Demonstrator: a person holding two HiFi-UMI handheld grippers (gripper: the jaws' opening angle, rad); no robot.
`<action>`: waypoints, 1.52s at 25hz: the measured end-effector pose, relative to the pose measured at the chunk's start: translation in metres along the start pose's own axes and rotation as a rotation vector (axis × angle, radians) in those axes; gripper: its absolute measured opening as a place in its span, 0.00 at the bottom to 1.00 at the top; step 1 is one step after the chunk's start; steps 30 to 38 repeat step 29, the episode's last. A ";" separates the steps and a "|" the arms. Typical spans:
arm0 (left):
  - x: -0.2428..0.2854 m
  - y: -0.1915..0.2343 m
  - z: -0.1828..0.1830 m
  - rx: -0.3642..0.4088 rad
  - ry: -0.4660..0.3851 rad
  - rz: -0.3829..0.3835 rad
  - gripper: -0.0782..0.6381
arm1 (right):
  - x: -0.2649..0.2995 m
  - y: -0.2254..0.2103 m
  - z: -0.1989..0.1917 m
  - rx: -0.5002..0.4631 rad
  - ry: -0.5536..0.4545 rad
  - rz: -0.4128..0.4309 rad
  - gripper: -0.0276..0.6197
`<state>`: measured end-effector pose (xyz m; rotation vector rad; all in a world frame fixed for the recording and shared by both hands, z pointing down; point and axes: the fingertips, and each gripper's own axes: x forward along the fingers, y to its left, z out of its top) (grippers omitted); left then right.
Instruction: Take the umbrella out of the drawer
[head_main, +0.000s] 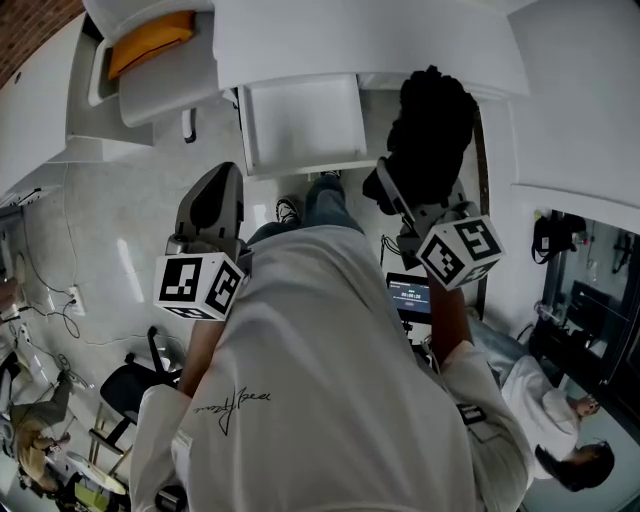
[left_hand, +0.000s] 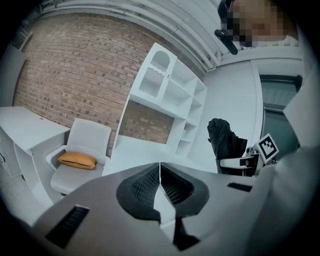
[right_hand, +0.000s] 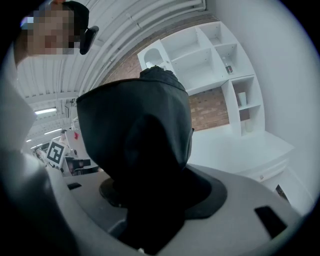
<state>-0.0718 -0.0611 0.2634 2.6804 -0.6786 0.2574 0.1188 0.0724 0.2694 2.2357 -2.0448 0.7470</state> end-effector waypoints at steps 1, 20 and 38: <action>0.000 -0.001 0.001 0.013 -0.001 0.000 0.13 | -0.003 0.000 0.001 -0.001 -0.005 -0.002 0.42; -0.006 -0.018 0.000 0.118 -0.005 -0.030 0.13 | -0.021 0.006 0.002 0.001 -0.036 0.001 0.42; -0.008 -0.024 -0.001 0.113 -0.004 -0.046 0.13 | -0.026 0.008 0.000 0.014 -0.047 0.015 0.42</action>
